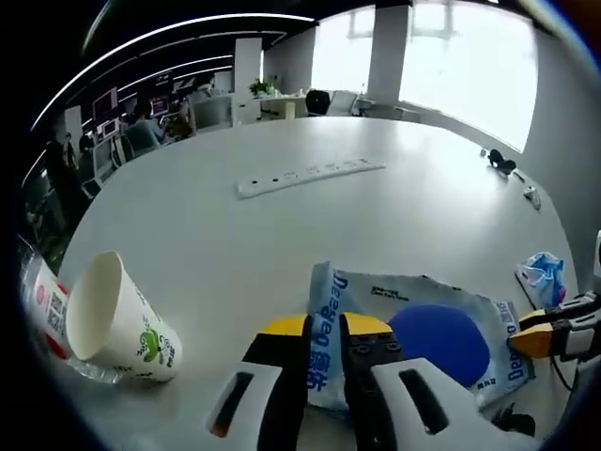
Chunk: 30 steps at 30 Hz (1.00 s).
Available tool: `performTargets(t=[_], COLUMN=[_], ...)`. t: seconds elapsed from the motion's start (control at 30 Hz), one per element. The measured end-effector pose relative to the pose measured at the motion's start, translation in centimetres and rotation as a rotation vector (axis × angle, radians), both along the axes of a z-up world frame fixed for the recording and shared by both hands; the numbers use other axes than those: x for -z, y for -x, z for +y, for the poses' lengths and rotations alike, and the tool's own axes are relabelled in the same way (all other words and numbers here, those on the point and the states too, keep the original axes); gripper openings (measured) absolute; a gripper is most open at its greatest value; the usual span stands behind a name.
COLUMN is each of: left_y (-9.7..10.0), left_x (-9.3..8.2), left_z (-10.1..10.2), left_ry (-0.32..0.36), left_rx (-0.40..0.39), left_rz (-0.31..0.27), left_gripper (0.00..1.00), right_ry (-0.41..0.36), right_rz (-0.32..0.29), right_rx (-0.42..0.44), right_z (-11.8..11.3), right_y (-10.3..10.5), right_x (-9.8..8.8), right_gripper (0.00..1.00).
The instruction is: Arrange the tabletop items into an orderly group along one side of the table until the central work area is clear of visible clutter.
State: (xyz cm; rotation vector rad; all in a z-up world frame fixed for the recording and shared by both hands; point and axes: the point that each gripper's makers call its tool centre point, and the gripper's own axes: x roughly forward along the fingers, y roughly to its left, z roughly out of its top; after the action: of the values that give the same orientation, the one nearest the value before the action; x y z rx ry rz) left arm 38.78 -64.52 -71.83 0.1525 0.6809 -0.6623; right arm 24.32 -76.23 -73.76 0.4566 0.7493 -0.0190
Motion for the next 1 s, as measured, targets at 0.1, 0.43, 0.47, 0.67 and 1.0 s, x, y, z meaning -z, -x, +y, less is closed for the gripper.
performTargets(t=[0.1,0.43,0.47,0.67,1.0], left_y=[-0.16,-0.55,-0.56,-0.45,-0.45], left_x=[0.17,0.52,0.51,0.50,0.40], left_z=[0.05,0.21,0.21,0.22,0.40], left_ry=[-0.009,-0.044,-0.045,-0.053,-0.069], left_rx=[0.005,0.026,0.027,0.031,0.041], left_rz=[-0.005,-0.025,-0.027,-0.031,-0.036], left_gripper=[0.05,0.02,0.02,0.00,0.00], right_ry=[-0.001,-0.005,-0.005,-0.005,-0.018], right_rz=[0.004,0.004,0.005,0.007,0.009], right_rx=[-0.001,0.004,0.003,0.000,0.012], right_z=[-0.03,-0.13,-0.15,-0.19,-0.47], right_y=[-0.05,-0.24,-0.27,-0.29,-0.55], right_x=[0.06,0.01,0.03,0.07,-0.11], right_gripper=[0.13,0.13,0.12,0.12,0.09])
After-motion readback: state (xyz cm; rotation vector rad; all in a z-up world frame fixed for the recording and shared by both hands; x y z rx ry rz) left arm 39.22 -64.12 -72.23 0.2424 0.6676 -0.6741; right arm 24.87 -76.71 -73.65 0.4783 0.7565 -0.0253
